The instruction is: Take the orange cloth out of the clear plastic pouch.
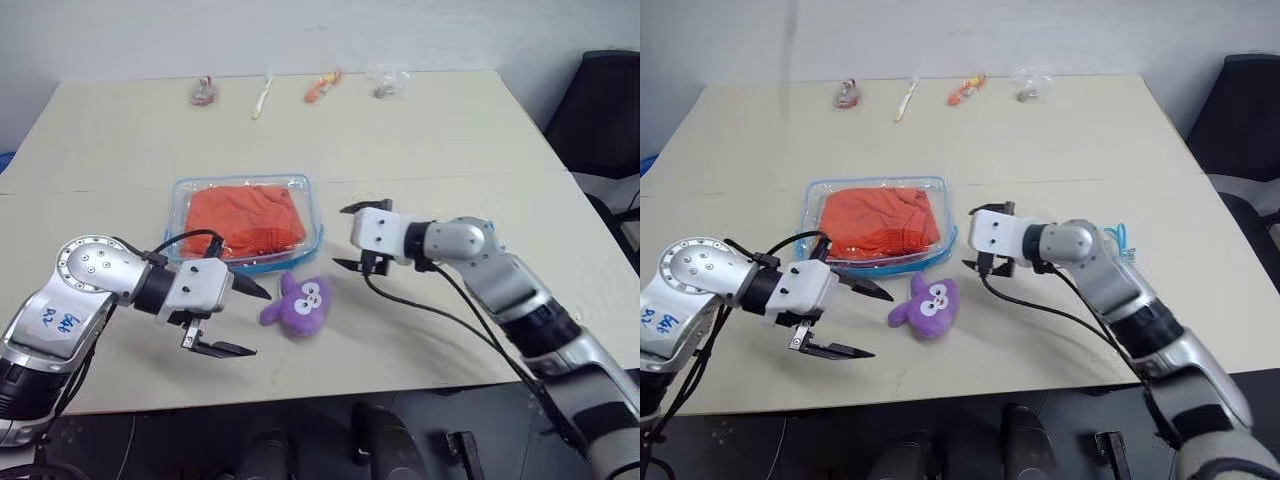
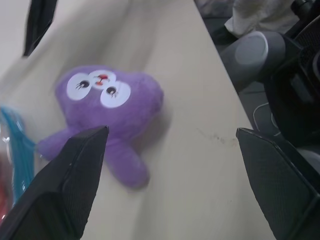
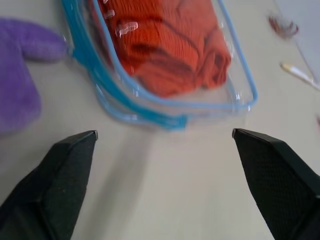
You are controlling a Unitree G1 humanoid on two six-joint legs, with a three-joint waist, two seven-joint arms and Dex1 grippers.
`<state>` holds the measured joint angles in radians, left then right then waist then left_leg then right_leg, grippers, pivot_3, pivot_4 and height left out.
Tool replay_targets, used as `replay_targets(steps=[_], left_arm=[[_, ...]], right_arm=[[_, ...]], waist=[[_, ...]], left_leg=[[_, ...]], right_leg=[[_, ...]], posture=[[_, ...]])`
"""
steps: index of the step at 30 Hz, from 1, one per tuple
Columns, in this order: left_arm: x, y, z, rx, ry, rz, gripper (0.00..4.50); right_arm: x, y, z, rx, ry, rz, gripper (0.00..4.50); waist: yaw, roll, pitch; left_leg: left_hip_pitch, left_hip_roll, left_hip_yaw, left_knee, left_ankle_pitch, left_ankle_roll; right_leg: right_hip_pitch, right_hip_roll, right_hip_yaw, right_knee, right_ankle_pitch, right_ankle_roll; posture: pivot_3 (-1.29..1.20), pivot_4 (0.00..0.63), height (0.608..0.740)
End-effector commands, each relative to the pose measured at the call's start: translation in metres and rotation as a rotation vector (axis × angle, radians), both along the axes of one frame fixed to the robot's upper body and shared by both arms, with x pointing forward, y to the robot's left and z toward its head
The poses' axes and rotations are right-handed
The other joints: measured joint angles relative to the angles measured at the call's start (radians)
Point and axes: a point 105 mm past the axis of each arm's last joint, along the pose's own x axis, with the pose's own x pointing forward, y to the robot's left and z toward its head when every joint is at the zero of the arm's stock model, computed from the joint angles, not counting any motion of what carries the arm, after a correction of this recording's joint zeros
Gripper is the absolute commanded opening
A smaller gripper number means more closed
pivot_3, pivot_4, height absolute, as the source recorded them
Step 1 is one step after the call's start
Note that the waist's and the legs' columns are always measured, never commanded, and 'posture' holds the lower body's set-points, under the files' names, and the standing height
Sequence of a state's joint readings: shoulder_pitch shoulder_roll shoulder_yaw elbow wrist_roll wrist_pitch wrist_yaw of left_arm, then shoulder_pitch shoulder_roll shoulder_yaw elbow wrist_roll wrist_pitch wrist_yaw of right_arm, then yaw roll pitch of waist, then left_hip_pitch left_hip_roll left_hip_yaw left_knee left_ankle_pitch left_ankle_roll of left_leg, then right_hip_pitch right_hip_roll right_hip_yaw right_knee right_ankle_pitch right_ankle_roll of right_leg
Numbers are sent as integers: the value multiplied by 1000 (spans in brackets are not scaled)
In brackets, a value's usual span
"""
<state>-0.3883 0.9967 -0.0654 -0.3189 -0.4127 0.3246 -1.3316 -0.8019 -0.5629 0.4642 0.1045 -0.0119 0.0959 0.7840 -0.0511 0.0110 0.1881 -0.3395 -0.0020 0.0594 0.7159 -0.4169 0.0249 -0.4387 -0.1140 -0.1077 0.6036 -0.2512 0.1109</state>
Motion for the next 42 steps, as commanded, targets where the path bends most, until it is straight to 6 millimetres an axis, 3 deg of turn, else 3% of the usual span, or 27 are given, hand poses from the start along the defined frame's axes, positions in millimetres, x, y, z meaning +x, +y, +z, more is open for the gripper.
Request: replay_targets(steps=[1,7,8,10,20,24,27,35,42], left_arm=[[4,-8,24,-117,-15,47,4326],[16,-6,49,-244,31,163,4326],[16,-4,49,-243,32,169,4326],[15,-2,49,-232,28,178,4326],[14,-1,42,-182,10,141,4326],[15,-8,32,-119,-36,64,4326],[17,-16,15,-39,-91,-34,4326],[32,-50,-14,91,-342,-336,4326],[41,-65,-35,129,-494,-439,4326]], right_arm=[[4,15,8,26,-47,56,4494],[15,26,2,20,-47,83,4494],[17,27,1,16,-51,87,4321],[20,26,0,7,-60,88,3885],[22,16,-12,-55,-68,105,462],[20,15,-13,-53,-56,108,462],[19,15,-13,-41,-44,111,18],[19,12,-20,-80,-33,95,18],[20,13,-17,-65,-27,81,18]], waist=[[6,0,0],[18,0,0],[18,0,0],[18,0,0],[16,0,0],[17,0,0],[20,0,0],[20,0,0],[19,1,0]], left_leg=[[0,0,-1,1,0,0],[-4,2,-13,5,0,1],[-4,2,-13,5,0,1],[-4,2,-14,4,0,1],[-4,2,-15,4,0,0],[-4,2,-15,5,0,0],[-5,0,-15,5,0,0],[-7,-1,-14,7,0,0],[-12,-1,-14,9,0,1]], right_leg=[[0,0,0,1,0,0],[0,-2,-1,2,0,0],[0,-1,-1,3,0,0],[0,-1,-1,3,0,0],[0,-1,-2,3,0,-1],[0,-1,-2,3,0,-1],[0,-1,-2,3,0,-1],[-1,-1,-4,3,0,-1],[-4,-1,-6,4,0,-1]], posture=[[0,150,740],[0,150,740],[0,150,740],[0,150,740],[0,150,740],[0,150,740],[0,150,740],[0,150,740],[0,150,740]])
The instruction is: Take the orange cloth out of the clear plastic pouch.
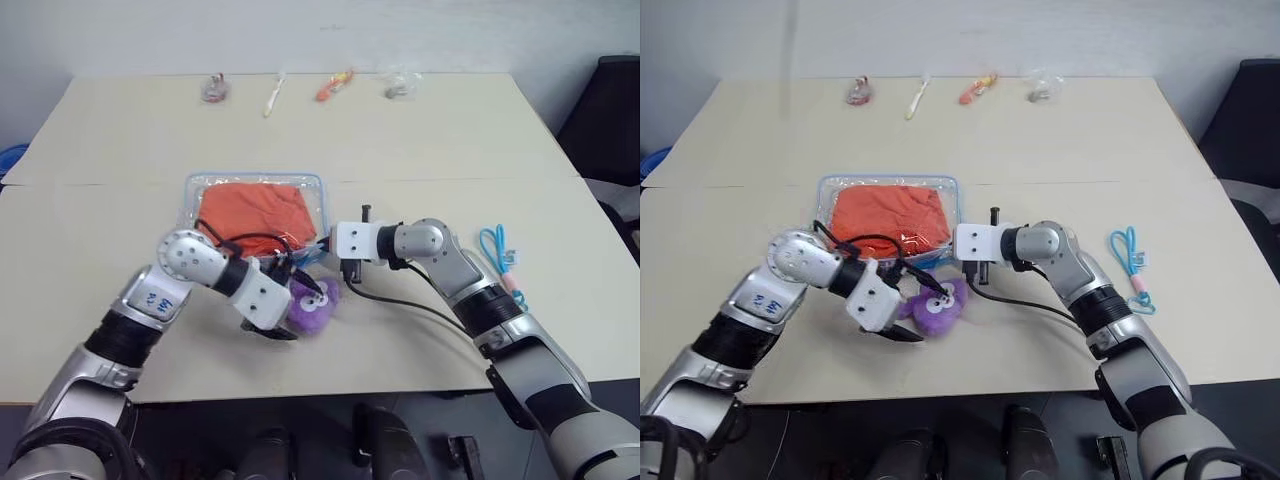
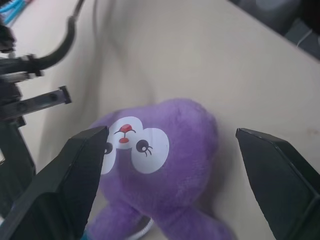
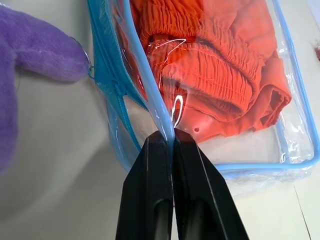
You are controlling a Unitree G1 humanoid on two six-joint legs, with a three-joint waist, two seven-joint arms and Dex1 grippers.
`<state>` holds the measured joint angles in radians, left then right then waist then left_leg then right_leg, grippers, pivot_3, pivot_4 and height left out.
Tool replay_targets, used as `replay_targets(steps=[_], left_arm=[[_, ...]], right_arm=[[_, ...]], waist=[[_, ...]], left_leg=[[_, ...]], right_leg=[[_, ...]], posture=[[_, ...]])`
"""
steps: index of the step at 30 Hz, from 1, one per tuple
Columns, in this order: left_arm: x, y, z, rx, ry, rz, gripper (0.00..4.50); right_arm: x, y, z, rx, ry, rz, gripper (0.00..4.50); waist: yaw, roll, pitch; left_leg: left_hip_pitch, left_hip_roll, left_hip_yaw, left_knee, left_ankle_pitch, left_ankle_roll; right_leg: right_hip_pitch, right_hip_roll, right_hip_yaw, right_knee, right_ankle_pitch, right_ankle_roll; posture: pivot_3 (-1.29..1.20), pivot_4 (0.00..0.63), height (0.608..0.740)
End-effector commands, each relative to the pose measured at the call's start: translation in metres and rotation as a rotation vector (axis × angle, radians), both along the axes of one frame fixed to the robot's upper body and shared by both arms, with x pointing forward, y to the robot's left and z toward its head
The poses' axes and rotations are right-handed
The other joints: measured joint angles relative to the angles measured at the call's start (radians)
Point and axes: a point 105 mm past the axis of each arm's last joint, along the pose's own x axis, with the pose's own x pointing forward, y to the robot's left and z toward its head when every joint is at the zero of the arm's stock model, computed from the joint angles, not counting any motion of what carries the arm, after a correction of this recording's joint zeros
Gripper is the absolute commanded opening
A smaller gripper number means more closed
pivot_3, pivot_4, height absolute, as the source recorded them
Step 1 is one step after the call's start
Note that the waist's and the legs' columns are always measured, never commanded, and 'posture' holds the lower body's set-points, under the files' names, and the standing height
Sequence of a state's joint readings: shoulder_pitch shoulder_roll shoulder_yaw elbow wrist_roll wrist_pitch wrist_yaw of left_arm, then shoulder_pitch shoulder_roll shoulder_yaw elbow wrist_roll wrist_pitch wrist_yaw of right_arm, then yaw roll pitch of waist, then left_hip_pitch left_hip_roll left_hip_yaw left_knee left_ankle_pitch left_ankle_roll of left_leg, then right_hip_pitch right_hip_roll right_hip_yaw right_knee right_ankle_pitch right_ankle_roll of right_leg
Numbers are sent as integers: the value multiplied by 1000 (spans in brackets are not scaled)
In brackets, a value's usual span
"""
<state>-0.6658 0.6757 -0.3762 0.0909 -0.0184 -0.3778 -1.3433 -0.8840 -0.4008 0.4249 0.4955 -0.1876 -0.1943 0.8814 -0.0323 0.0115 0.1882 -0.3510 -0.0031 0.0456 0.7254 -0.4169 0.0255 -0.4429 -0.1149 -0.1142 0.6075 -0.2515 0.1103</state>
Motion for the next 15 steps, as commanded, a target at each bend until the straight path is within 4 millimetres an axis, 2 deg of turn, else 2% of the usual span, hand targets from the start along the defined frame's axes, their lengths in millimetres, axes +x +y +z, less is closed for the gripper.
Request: replay_targets(steps=[1,3,15], left_arm=[[0,-3,1,0,-80,-42,4326],[1,-3,0,2,-99,-41,4326],[8,-8,3,-52,-131,-6,621]], right_arm=[[-1,1,14,32,-34,4,18],[0,1,15,36,-33,0,18],[0,0,16,37,-33,-2,0]], waist=[[0,0,0],[1,0,0],[2,0,0]], left_leg=[[-2,0,0,2,0,0],[-2,0,-1,3,0,0],[-2,0,-5,4,0,0]], right_leg=[[-1,0,0,1,0,0],[-1,-1,-1,2,0,0],[-1,-1,-1,3,0,0]], posture=[[0,150,740],[0,150,740],[0,150,740]])
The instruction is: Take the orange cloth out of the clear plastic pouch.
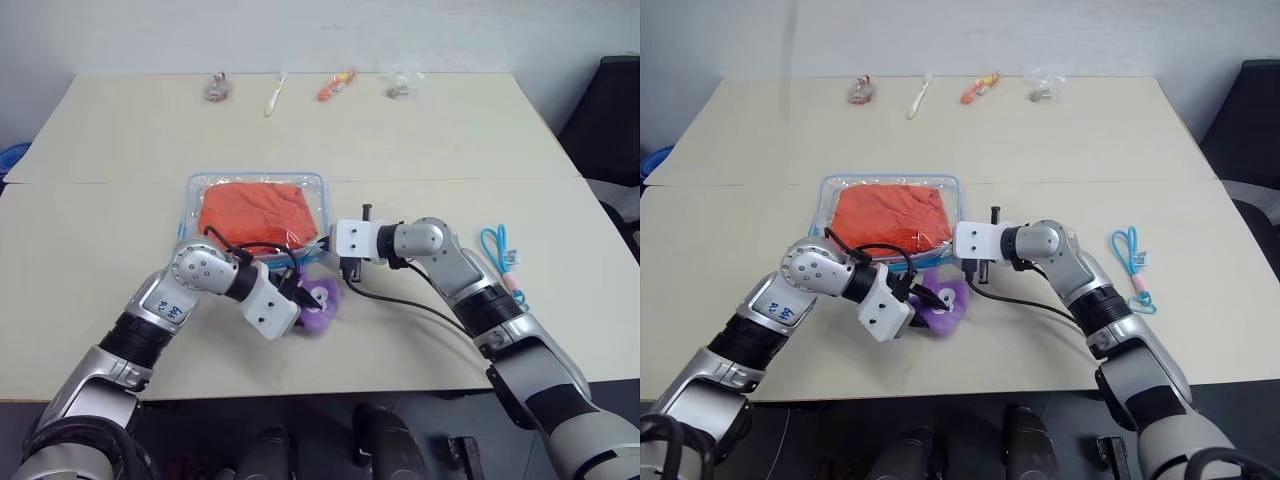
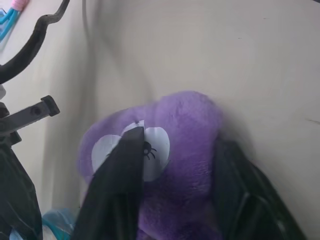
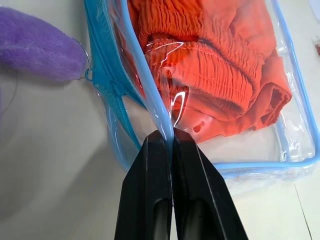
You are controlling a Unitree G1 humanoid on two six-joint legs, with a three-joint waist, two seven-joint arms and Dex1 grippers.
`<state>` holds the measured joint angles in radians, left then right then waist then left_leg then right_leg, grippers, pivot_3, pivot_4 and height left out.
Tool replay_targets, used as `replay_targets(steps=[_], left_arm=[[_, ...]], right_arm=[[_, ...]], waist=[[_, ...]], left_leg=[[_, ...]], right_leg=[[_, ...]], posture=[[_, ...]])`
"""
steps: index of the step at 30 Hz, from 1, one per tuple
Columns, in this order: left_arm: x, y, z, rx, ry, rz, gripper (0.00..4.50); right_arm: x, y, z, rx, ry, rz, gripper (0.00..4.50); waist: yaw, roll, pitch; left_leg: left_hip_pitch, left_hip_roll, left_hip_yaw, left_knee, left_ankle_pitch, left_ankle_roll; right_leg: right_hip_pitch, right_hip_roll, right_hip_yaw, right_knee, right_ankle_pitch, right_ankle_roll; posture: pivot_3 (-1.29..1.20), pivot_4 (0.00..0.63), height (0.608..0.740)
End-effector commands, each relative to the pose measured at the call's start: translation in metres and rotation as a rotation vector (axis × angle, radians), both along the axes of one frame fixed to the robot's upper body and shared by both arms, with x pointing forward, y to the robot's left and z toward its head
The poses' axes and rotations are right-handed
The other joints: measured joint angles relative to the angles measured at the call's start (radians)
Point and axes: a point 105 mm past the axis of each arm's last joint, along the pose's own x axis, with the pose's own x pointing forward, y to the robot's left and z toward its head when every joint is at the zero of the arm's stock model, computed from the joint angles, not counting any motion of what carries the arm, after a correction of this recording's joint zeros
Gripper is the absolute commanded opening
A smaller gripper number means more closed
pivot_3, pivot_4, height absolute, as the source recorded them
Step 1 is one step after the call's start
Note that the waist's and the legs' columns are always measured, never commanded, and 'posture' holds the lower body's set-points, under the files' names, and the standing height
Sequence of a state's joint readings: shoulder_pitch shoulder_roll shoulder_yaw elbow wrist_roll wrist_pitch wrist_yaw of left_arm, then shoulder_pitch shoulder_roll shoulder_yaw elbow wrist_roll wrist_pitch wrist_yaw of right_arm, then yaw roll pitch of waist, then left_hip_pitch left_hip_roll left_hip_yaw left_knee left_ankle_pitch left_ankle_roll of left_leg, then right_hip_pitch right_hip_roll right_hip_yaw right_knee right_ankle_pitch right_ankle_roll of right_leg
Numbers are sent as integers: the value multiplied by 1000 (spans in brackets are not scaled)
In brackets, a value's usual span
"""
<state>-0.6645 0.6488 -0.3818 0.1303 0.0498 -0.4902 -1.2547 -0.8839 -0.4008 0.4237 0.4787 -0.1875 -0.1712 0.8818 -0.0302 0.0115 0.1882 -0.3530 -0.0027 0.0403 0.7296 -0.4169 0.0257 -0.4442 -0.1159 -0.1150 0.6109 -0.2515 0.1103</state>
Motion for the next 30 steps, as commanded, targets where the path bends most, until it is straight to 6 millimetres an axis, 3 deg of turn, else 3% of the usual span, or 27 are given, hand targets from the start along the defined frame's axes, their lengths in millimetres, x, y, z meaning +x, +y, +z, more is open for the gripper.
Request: replay_targets(steps=[1,3,8,21,30], left_arm=[[3,-1,6,-20,-29,8,359],[2,2,7,-24,-25,18,29],[-1,14,16,-54,25,88,29],[-33,62,44,-117,212,279,29],[-50,108,51,-92,311,492,29]], right_arm=[[0,-1,14,35,-35,4,0],[-1,-1,14,35,-36,7,0],[-4,-5,17,56,-27,17,0],[-21,-33,19,31,-45,7,0],[-35,-56,22,16,-59,-20,0]], waist=[[0,0,0],[0,0,0],[-2,0,0],[3,0,0],[4,1,0]], left_leg=[[0,0,0,0,0,0],[0,0,0,0,0,0],[0,0,0,0,0,0],[-1,4,-2,0,0,0],[-1,4,-2,0,0,0]], right_leg=[[0,0,0,0,0,0],[0,0,0,0,0,0],[0,0,0,0,0,0],[0,0,0,0,0,0],[0,0,0,-1,0,0]], posture=[[0,150,740],[0,150,740],[0,150,740],[0,150,740],[0,150,740]])
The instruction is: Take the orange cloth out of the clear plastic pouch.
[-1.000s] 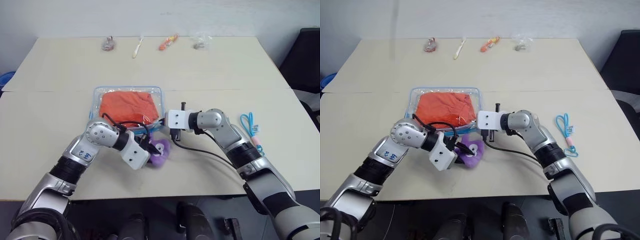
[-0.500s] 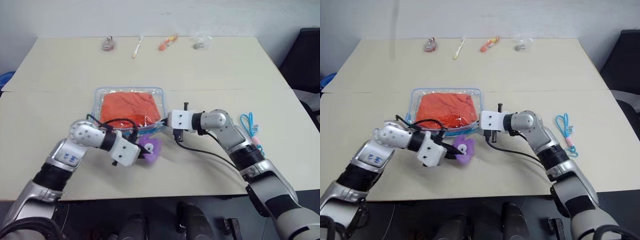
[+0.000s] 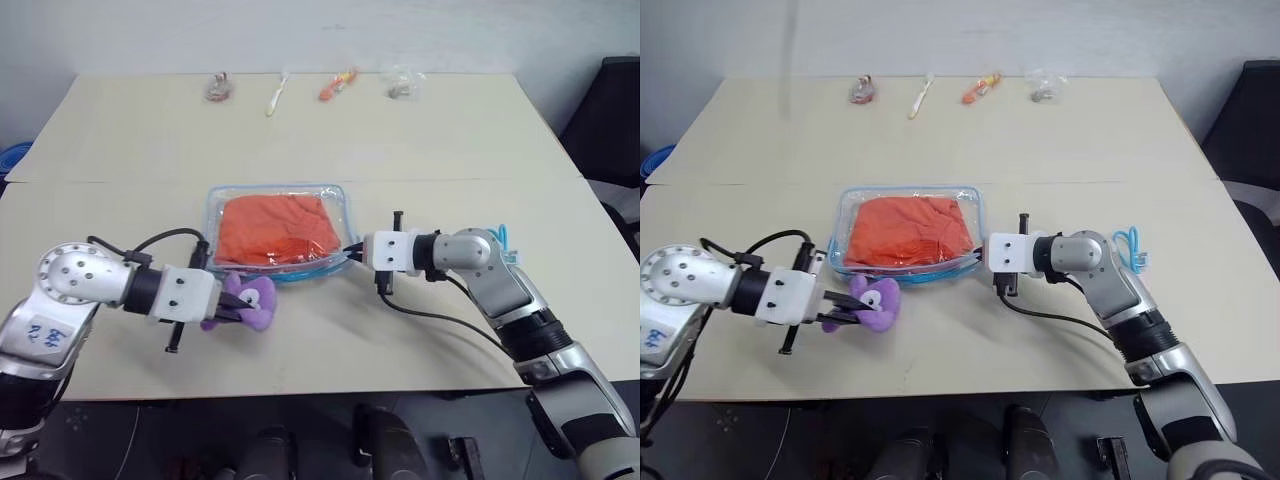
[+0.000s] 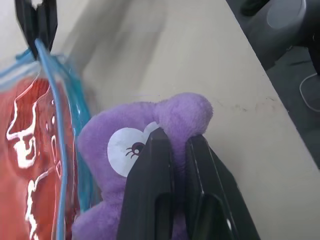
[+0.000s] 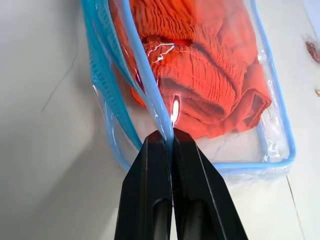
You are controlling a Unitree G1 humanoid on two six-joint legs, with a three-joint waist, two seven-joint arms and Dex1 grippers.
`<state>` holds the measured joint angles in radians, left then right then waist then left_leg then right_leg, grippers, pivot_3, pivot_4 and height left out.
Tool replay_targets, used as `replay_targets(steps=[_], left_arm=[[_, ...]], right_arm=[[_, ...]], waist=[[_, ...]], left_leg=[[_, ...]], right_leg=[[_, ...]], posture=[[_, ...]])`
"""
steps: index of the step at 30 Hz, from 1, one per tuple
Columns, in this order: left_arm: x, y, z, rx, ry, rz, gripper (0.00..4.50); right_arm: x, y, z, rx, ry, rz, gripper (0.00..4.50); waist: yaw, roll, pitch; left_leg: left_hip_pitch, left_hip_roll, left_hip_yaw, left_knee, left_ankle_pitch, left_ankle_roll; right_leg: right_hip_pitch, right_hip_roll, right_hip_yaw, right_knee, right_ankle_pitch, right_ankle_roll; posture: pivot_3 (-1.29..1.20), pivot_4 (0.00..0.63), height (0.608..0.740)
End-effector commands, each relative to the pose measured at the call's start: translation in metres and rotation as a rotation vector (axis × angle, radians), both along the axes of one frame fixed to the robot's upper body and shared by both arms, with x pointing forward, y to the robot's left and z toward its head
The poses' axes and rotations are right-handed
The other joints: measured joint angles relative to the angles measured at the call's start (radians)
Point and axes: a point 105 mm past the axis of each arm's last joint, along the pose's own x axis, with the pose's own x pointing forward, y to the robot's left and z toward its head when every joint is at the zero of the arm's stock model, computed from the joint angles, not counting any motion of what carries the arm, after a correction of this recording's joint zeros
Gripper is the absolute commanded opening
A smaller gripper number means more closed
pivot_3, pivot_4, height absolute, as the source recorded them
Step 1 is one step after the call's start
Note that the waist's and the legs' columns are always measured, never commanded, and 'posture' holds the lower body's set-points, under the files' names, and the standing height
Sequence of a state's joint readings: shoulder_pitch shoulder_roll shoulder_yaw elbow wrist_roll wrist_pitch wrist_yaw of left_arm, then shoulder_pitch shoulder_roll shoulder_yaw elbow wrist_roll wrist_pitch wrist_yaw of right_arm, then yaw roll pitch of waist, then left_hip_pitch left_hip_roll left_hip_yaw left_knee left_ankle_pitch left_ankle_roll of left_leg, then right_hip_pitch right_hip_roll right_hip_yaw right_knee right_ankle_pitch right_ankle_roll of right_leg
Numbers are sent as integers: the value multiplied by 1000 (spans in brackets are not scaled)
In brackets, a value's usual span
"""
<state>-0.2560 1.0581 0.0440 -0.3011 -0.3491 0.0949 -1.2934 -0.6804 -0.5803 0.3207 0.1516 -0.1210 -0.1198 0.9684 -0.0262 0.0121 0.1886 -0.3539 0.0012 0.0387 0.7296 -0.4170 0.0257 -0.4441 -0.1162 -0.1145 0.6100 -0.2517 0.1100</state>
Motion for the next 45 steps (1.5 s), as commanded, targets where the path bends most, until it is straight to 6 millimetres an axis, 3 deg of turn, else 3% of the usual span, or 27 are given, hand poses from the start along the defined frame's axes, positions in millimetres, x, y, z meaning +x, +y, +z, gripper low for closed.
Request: replay_targets(steps=[1,5,9,17,29,31,32,43,44,45], left_arm=[[-2,19,11,8,-13,81,29],[2,39,11,17,-17,178,29],[10,71,14,2,0,326,29],[19,123,17,-20,51,538,29],[32,110,18,-69,55,533,29],[32,108,18,-81,69,535,640],[33,107,18,-80,70,535,812],[20,106,18,-25,108,502,4263],[18,107,19,-12,102,501,4497],[15,108,21,-9,108,502,4500]], right_arm=[[-5,-12,17,26,-37,-18,0],[-10,-16,15,25,-30,-20,0],[-14,-20,10,10,-28,-22,0],[-11,-25,9,-1,-42,-33,0],[-14,-24,8,7,-28,-32,0],[-14,-24,9,18,-25,-41,0],[-14,-24,9,22,-24,-43,482],[-19,-26,14,46,-12,-52,4068],[-21,-27,16,54,-15,-59,4405],[-23,-28,19,62,-20,-64,4463]], waist=[[0,0,0],[1,0,0],[0,0,0],[-1,0,0],[-1,0,0],[-1,0,0],[-1,0,0],[-2,0,0],[-2,0,0],[-1,0,0]], left_leg=[[0,0,0,0,0,0],[0,0,0,0,0,0],[0,-2,1,0,0,0],[0,-3,2,-1,0,0],[0,-4,5,-1,0,0],[0,-4,5,-1,0,0],[0,-4,5,-1,0,0],[1,-4,6,-1,0,0],[1,-4,6,-1,0,0],[0,-3,5,-1,0,0]], right_leg=[[0,0,0,0,0,0],[0,0,0,0,0,0],[0,1,0,0,0,0],[0,1,-1,0,0,0],[0,1,-1,0,0,0],[0,1,-1,0,0,0],[0,1,-1,0,0,0],[0,1,-1,0,0,0],[0,1,-1,0,0,0],[0,1,-1,0,0,0]], posture=[[0,150,740],[0,150,740],[0,150,740],[0,150,740],[0,150,740],[0,150,740],[0,150,740],[0,150,740],[0,150,740],[0,150,740]])
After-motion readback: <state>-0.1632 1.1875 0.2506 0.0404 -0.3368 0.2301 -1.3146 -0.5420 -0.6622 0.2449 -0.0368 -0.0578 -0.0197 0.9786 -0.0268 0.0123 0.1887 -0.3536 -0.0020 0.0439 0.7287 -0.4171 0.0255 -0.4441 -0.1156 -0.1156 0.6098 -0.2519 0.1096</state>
